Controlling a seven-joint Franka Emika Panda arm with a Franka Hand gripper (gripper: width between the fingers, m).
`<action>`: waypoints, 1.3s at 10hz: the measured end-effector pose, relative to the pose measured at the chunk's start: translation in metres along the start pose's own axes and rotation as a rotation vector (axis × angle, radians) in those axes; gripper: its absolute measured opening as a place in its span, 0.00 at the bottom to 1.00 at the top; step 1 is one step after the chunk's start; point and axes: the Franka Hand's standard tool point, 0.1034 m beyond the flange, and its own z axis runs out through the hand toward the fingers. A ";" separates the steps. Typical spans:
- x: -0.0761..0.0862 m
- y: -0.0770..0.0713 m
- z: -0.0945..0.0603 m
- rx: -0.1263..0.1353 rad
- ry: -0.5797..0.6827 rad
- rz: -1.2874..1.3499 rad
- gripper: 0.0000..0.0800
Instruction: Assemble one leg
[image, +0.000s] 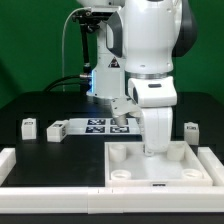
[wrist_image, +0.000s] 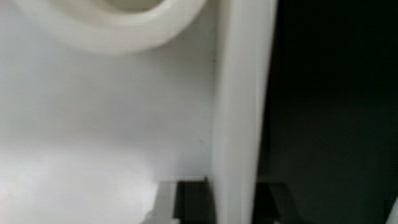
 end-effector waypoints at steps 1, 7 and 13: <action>0.004 0.001 0.000 -0.002 0.003 -0.006 0.08; 0.003 0.001 0.001 -0.001 0.003 -0.004 0.43; 0.002 0.001 0.001 -0.001 0.003 -0.002 0.81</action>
Offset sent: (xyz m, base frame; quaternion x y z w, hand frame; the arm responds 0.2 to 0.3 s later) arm 0.0000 0.0000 0.0000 0.0000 0.0000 0.0000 1.0000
